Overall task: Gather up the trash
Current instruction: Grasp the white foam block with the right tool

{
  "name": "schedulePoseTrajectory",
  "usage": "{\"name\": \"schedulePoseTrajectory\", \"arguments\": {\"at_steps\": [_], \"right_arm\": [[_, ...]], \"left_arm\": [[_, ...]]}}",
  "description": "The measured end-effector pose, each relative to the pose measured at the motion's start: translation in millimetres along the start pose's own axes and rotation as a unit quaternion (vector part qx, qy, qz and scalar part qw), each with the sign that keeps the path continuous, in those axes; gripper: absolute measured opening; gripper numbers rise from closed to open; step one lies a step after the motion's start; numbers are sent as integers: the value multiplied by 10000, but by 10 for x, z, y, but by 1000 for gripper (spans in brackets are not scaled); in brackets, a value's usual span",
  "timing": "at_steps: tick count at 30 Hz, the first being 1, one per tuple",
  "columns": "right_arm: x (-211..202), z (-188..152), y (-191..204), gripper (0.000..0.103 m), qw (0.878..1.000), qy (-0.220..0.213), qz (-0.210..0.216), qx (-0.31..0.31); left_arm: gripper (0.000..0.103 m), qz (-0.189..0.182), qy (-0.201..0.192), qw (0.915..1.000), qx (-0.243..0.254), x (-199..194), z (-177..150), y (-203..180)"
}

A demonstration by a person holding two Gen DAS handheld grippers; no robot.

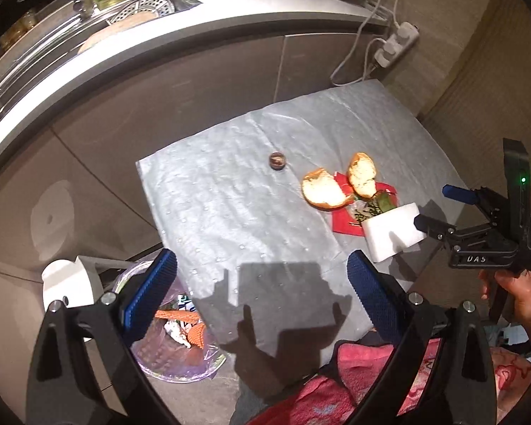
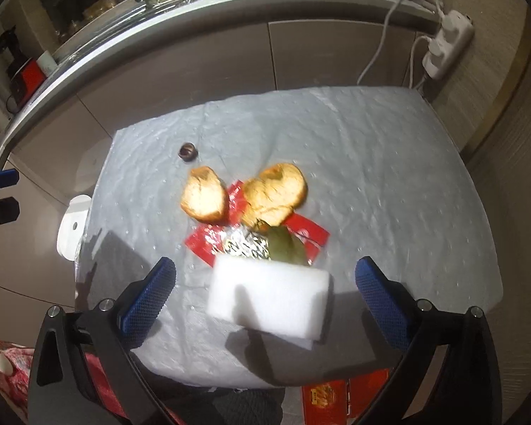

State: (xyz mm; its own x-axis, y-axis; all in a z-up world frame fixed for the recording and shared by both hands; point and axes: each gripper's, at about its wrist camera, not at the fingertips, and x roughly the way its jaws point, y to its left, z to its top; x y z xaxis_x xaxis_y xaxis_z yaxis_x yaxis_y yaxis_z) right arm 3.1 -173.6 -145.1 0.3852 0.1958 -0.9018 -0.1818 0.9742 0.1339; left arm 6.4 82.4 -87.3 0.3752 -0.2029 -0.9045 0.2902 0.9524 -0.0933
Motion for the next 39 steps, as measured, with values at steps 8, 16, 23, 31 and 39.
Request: {"name": "schedulePoseTrajectory", "arguments": {"at_steps": [8, 16, 23, 31, 39], "right_arm": [[97, -166, -152, 101, 9988, 326, 359, 1], [209, -114, 131, 101, 9620, 687, 468, -2603], [455, -147, 240, 101, 8984, 1054, 927, -4162], [632, -245, 236, 69, 8623, 1352, 1370, -4685], [490, -102, 52, 63, 8840, 1229, 1620, -4210]], "left_arm": [[93, 44, 318, 9995, 69, 237, 96, -235], [93, 312, 390, 9986, -189, 191, 52, -165], [93, 599, 412, 9941, -805, 169, -37, -103], [93, 899, 571, 9860, -1281, 190, -202, -111], [93, 701, 696, 9866, -1299, 370, -102, -223]]}}
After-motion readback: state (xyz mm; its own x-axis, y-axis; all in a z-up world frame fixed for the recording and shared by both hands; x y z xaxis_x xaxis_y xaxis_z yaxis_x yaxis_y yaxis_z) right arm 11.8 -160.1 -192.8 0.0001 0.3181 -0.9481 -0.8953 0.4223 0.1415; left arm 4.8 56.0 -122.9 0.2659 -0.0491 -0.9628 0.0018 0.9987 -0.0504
